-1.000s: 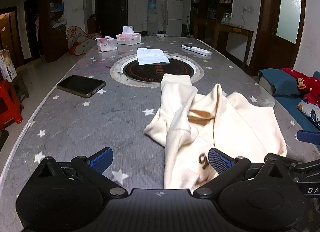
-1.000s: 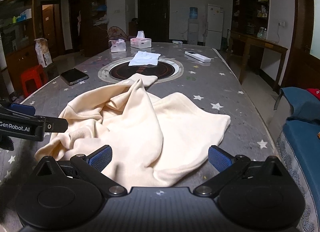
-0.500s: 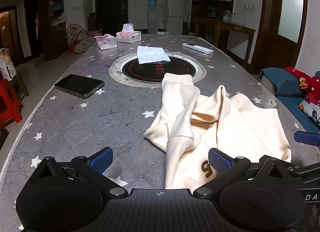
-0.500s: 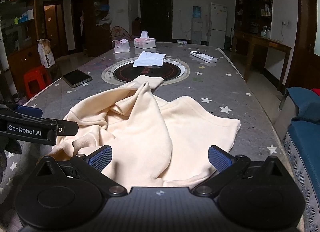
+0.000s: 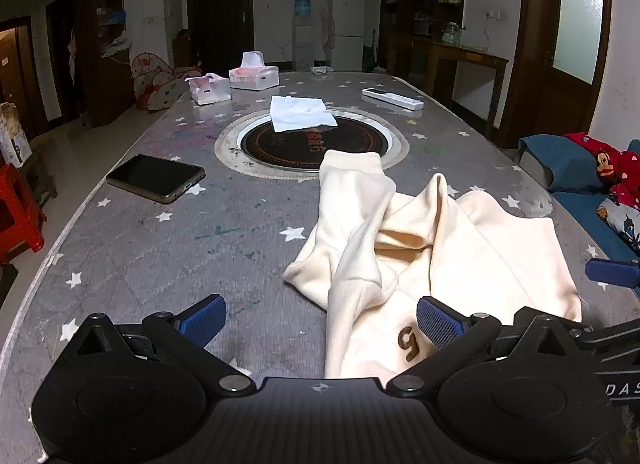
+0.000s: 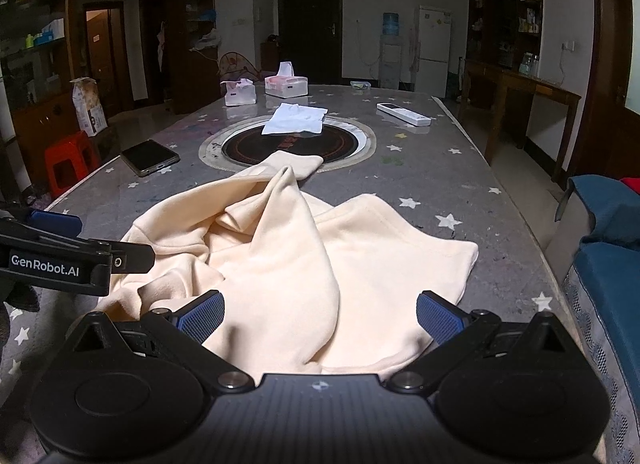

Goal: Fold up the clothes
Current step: 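Move both grippers over the crumpled cream sweatshirt, positioning near its hem, then close the left gripper on the sweatshirt hem while the right gripper grasps another hem edge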

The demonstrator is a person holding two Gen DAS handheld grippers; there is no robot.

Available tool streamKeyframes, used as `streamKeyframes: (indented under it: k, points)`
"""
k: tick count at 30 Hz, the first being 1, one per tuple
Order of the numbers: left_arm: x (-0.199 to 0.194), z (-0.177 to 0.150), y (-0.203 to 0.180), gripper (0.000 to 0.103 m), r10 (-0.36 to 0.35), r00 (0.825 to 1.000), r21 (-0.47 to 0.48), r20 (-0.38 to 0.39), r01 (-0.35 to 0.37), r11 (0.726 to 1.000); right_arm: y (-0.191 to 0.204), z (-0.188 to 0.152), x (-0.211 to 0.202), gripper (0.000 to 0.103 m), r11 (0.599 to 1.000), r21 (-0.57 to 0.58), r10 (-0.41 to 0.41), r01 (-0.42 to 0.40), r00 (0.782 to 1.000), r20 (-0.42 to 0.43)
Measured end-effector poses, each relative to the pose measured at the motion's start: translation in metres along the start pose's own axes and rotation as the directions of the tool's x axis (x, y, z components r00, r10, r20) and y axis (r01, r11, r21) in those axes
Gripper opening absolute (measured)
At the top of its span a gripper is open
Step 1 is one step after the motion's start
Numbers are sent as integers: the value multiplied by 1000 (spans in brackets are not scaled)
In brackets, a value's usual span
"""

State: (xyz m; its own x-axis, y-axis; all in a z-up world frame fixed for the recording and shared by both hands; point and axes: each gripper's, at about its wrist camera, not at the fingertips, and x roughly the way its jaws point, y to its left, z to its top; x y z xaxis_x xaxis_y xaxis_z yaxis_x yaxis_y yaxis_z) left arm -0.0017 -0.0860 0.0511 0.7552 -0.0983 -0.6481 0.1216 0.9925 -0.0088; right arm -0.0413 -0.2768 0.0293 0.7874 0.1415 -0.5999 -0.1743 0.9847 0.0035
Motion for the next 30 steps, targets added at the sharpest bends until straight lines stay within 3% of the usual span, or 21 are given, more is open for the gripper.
streamKeyframes:
  k: [9,13,19,25,30]
  points:
    - [13,11,-1,102,-22,1000,31,5,22,999,-7,17,15,103,1000,-18,11,-11,1000,13]
    - [23,17,1,91,-43,999,42,-5,43,998,-7,27,25,101,999,-36,40,-40,999,17]
    - [38,24,7,72,-66,997,59,-30,68,996,-7,43,49,87,995,-53,83,-83,997,-1]
    - [46,31,5,71,-95,995,94,-31,97,991,-2,61,79,72,987,-70,145,-146,989,-29]
    - [54,37,-4,71,-125,992,143,-33,128,981,-1,65,103,48,975,-47,214,-218,974,-80]
